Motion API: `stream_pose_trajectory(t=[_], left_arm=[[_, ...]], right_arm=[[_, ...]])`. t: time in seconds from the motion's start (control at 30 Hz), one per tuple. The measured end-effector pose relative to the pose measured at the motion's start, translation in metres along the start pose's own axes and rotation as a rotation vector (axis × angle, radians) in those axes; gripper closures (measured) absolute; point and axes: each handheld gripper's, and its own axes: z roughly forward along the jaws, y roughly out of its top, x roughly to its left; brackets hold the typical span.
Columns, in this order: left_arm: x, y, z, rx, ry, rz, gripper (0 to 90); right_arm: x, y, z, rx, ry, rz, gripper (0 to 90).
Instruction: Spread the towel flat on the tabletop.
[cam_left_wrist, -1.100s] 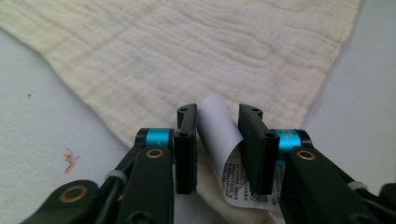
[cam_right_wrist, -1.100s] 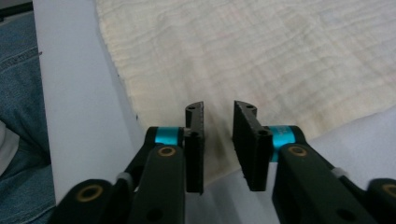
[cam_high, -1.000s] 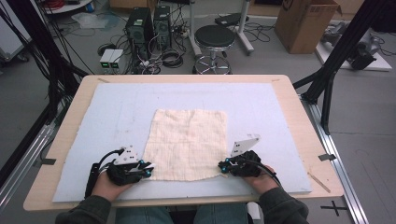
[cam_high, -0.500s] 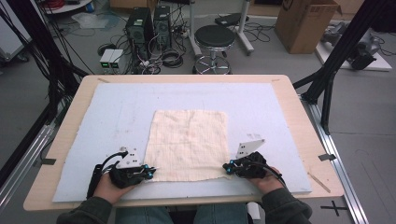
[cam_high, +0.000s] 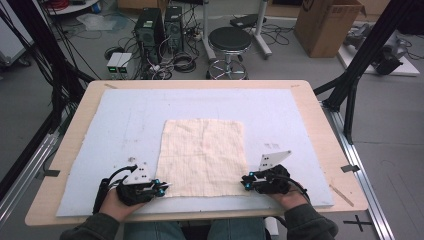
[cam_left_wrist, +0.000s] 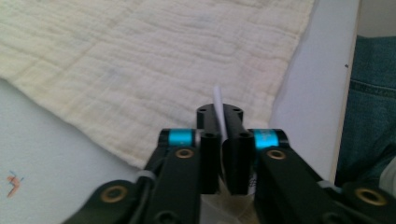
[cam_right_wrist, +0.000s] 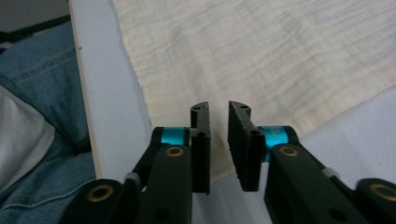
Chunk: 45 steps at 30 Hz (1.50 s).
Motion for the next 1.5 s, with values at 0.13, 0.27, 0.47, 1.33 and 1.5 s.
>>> stream_pose_trajectory(t=[0.13, 0.27, 0.47, 1.33, 1.5], left_arm=[[0.003, 0.002, -0.005, -0.035, 0.025, -0.017, 72.1], [0.008, 0.004, -0.009, -0.080, 0.049, -0.054, 67.2], [0.015, 0.004, -0.011, -0.094, 0.082, -0.081, 61.0], [0.022, 0.005, -0.012, -0.105, 0.122, -0.112, 42.9], [0.022, 0.006, -0.012, -0.110, 0.127, -0.116, 41.9]], right_arm=[[-0.001, 0.001, -0.003, -0.031, -0.016, 0.012, 66.8], [-0.004, 0.002, -0.007, -0.066, -0.044, 0.040, 57.8], [-0.010, 0.006, -0.007, -0.112, -0.090, 0.074, 42.5], [-0.015, 0.013, -0.006, -0.168, -0.151, 0.129, 20.2], [-0.015, 0.014, -0.005, -0.164, -0.151, 0.127, 19.6]])
